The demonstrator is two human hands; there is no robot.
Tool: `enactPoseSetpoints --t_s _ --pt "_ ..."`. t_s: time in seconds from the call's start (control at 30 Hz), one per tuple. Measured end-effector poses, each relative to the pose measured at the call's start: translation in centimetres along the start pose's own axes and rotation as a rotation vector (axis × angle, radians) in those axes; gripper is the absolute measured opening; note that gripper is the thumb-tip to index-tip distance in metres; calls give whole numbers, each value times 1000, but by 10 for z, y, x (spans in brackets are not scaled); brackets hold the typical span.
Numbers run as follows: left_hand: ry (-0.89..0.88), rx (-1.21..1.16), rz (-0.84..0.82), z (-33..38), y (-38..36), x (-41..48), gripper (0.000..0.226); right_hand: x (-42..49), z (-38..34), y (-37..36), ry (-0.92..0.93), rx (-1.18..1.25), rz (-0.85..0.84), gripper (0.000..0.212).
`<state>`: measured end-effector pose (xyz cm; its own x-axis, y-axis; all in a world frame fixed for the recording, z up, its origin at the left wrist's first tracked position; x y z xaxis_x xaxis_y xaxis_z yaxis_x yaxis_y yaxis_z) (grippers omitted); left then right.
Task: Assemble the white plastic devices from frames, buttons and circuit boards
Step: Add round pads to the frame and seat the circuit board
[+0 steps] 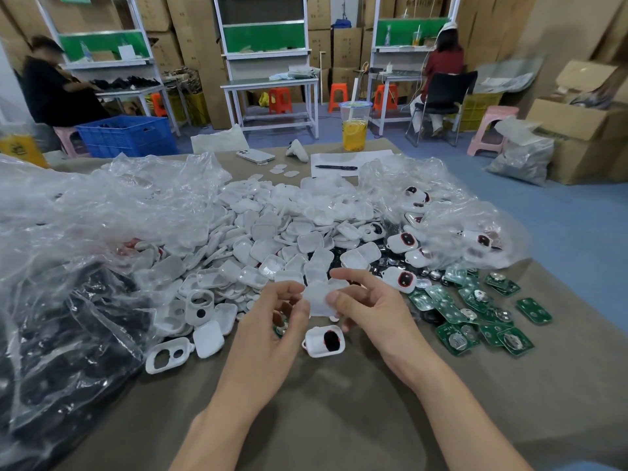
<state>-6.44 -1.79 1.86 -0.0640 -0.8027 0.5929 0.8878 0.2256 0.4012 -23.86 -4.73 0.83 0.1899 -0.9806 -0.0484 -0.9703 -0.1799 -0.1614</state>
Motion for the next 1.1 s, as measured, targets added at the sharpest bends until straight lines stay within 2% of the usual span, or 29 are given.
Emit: enactPoseSetpoints --t_s 0.2,0.43,0.6,1.1 --pt "102 -95 -3 2 0 0 23 -2 -3 -4 5 12 -61 29" --pt "139 -176 25 5 3 1 31 -4 -3 -5 14 61 -47 18" --pt "143 -182 38 7 4 1 38 -2 -1 -5 11 2 -50 35" --pt "135 -147 7 5 2 -2 31 -5 -1 -1 46 -61 -3 23"
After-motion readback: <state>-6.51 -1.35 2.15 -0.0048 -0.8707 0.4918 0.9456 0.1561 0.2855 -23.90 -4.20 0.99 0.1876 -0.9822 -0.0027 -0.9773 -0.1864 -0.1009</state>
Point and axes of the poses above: each hand's wrist, its own x-axis towards the middle knuckle, its own y-axis out of the back of the hand, z = x × y, the point moved 4 cm from there along x, towards the middle knuckle, and after that the axes turned 9 degrees about -y, right-handed, at the moved point
